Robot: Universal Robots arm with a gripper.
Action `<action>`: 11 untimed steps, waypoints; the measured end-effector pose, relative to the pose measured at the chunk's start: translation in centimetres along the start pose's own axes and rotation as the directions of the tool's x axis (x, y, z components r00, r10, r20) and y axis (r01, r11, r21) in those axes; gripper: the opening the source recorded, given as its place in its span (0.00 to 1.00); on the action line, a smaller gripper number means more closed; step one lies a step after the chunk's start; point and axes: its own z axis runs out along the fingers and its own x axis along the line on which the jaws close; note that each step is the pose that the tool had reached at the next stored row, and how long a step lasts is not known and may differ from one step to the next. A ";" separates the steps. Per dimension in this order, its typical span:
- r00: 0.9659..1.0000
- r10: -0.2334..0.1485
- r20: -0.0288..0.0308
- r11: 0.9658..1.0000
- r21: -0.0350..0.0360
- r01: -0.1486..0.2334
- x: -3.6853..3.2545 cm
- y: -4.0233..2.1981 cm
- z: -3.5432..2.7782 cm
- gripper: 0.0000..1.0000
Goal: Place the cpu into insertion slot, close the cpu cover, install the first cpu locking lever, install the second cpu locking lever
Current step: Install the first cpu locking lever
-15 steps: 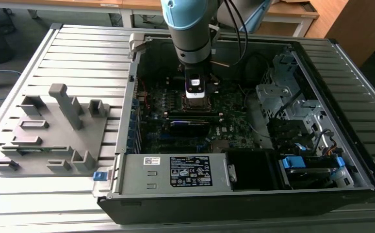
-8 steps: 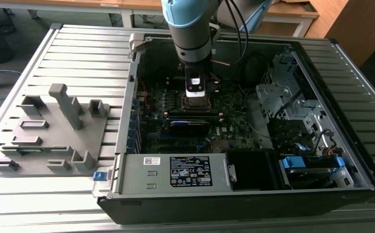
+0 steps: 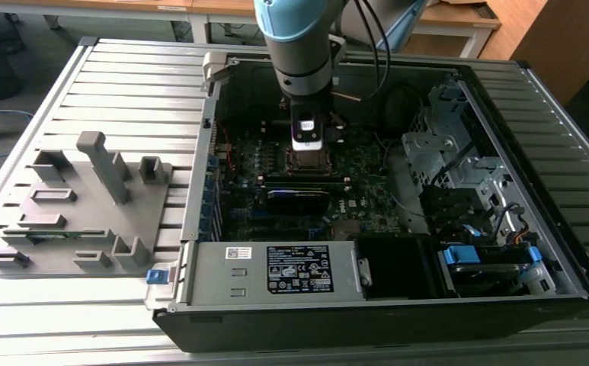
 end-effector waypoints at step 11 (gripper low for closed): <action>1.000 0.001 0.000 1.000 0.000 -0.001 0.02 0.29 -0.59 0.11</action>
